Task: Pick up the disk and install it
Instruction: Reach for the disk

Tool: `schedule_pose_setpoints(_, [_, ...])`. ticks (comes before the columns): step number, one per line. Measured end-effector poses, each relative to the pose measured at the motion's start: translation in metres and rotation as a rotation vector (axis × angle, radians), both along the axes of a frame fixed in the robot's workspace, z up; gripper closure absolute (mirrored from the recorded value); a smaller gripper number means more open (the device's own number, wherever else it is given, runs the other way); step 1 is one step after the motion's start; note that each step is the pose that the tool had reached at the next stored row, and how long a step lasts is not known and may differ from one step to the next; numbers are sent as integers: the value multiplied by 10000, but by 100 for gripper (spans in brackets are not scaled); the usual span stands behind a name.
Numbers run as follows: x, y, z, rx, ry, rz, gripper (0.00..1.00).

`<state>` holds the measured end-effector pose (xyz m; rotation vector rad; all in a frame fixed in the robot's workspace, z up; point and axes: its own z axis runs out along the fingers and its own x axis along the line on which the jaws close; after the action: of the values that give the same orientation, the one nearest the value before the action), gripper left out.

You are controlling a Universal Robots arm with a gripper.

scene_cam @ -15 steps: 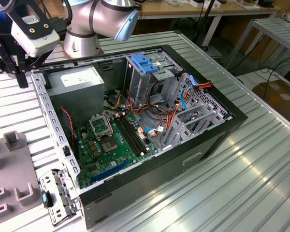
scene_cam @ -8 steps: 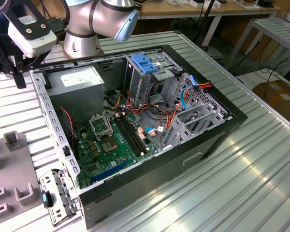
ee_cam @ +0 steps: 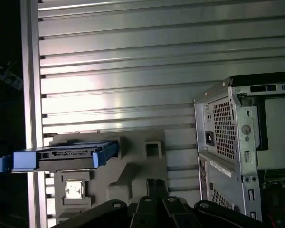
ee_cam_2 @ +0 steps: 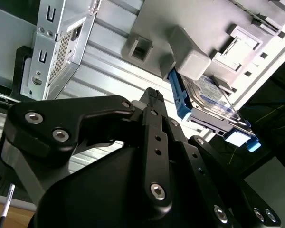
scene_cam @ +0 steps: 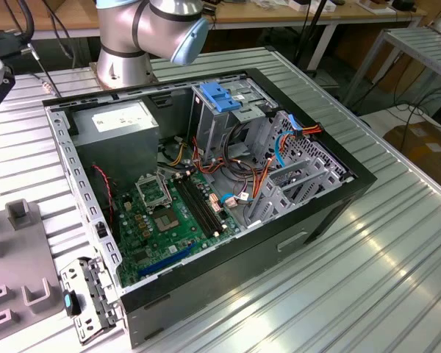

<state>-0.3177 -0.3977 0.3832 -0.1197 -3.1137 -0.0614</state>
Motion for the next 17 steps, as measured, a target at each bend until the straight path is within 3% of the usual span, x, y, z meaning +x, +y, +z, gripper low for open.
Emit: schedule_pose_setpoints(17, [-257, 0, 0, 0, 2, 0, 89])
